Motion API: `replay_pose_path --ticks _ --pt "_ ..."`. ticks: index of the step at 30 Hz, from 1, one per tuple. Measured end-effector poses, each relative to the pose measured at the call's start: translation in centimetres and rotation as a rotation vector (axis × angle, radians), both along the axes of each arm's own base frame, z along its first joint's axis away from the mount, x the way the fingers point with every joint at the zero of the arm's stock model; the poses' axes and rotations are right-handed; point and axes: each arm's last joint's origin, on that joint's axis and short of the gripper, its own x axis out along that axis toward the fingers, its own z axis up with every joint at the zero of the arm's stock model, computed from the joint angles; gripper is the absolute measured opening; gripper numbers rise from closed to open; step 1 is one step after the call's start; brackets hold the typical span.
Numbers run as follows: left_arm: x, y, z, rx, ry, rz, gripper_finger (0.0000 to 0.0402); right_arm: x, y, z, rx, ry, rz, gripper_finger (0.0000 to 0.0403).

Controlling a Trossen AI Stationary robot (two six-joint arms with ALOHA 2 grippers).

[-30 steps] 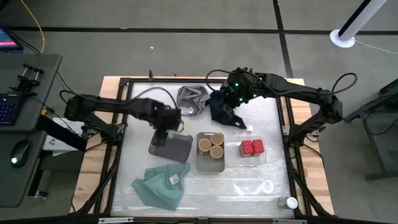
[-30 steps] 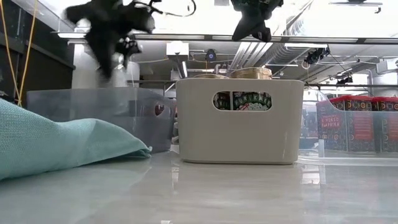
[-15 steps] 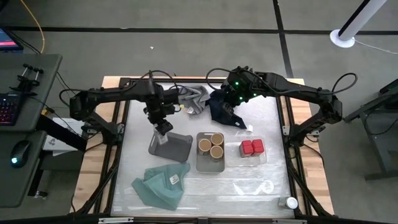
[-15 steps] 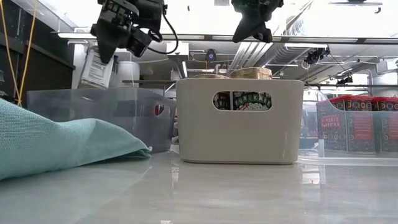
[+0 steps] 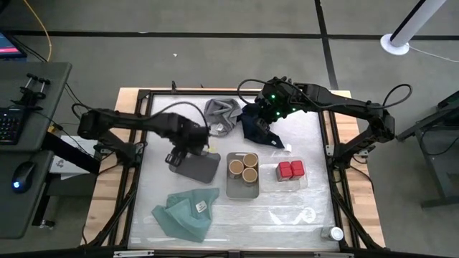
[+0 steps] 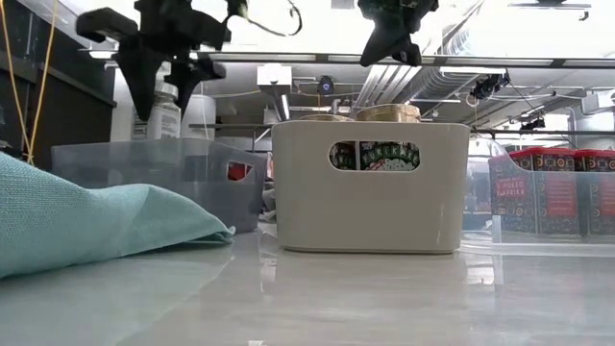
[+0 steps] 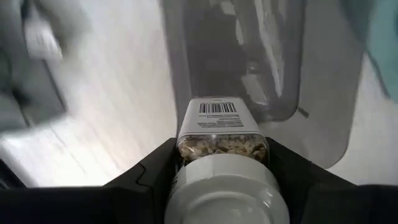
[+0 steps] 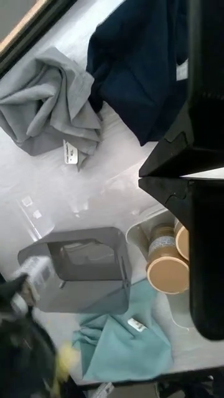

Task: Sort spices by type
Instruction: Put the top white spice bottle into the black bin

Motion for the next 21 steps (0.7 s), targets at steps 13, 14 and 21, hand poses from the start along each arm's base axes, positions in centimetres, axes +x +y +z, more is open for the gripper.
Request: replay_pose_path --ticks 13,14,21 --pt "-1.1 -1.6 -4.1 0.051 0.069 -0.054 0.0167 0.0 0.0 0.0 -0.026 0.006 0.01 0.0" --pt "-1.1 -1.6 -4.4 0.052 0.065 -0.058 0.0167 0.0 0.0 0.0 -0.027 0.006 0.011 0.0" --pt "-0.4 -1.6 -4.7 0.057 -0.017 -0.041 0.0167 0.0 0.0 0.0 -0.027 0.007 0.011 0.0"
